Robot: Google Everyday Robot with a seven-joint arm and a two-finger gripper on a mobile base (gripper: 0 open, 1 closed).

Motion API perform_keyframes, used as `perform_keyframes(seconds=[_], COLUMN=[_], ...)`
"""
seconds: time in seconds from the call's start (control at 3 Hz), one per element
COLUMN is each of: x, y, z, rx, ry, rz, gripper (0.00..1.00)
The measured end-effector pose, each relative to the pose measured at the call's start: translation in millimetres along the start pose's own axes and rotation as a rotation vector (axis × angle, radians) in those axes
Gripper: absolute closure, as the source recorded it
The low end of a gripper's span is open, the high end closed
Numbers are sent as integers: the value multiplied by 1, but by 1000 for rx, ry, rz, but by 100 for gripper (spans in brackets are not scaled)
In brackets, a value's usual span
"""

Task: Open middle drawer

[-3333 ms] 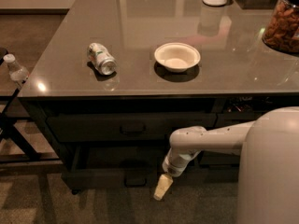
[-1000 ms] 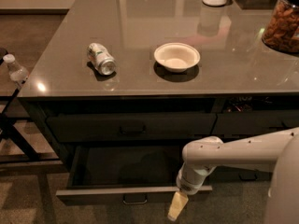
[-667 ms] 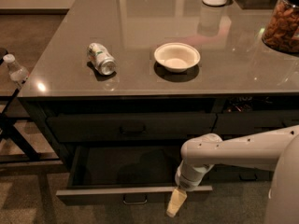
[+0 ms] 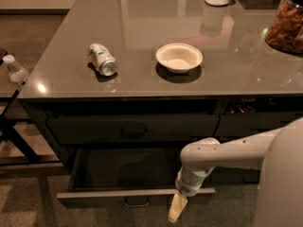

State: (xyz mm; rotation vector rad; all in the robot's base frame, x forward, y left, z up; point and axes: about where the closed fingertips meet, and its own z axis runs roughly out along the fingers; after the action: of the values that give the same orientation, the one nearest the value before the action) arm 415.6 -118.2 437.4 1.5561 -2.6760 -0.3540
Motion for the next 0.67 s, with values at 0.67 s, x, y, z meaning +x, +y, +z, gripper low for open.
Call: perform_keyframes(seconds=[0.67], x=[20], y=[17], z=[35], rx=[-58], ry=[58], rz=[-1], gripper=[0])
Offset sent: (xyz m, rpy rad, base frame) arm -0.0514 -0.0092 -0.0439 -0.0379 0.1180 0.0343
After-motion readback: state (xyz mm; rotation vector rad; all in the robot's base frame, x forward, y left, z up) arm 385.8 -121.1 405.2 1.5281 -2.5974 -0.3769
